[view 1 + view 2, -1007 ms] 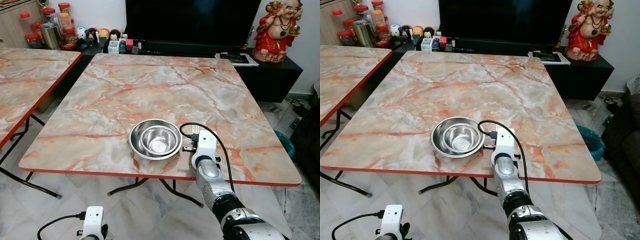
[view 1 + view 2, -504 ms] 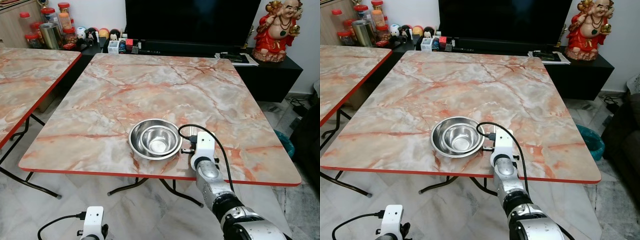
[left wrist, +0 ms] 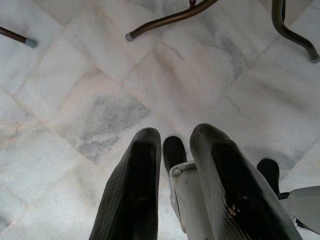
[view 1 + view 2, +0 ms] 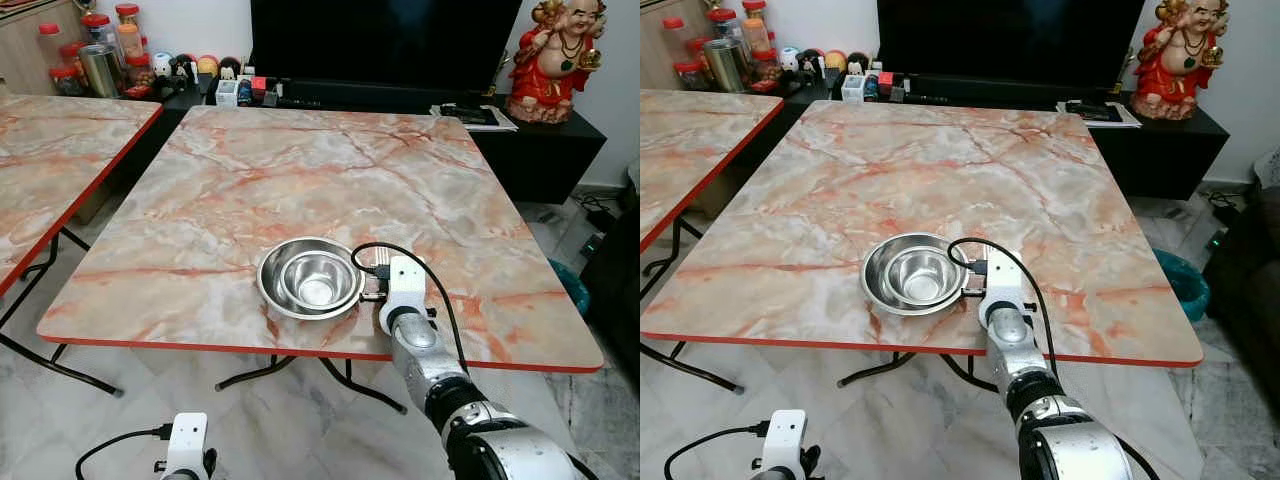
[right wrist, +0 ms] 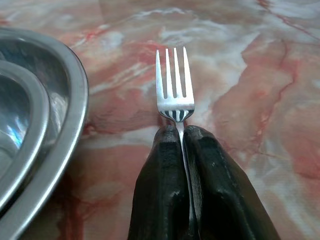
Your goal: Setting the table
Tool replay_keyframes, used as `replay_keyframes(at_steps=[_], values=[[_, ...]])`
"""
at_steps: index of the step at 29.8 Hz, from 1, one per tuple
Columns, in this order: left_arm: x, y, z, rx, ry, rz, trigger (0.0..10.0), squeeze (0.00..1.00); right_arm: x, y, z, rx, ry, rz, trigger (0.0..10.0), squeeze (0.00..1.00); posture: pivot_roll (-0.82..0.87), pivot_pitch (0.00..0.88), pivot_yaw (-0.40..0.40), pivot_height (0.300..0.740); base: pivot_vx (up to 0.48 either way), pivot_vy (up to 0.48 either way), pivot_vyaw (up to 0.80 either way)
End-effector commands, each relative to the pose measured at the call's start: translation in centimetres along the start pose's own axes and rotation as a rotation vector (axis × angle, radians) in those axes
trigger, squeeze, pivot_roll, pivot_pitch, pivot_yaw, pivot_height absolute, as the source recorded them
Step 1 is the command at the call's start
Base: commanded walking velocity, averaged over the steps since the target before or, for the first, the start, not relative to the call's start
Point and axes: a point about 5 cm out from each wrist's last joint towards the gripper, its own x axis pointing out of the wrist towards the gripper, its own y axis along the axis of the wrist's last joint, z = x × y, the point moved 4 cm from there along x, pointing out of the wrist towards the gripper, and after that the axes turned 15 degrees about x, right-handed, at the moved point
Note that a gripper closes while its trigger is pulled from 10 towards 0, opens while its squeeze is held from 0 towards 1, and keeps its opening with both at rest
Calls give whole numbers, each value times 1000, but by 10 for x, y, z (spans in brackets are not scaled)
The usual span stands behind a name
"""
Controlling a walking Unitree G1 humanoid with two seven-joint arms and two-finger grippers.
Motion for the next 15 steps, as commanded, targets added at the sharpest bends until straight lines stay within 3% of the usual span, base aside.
replay_keyframes(at_steps=[1,15], values=[[0,-1,1,-3,-1,-16,10000,0,2,8,-1,-12,-1,7,10000,0,63,0,-52,740,0,0,0],[0,-4,4,-5,-9,-25,10000,0,4,7,-1,-8,-11,-52,10000,0,64,0,-58,740,0,0,0]])
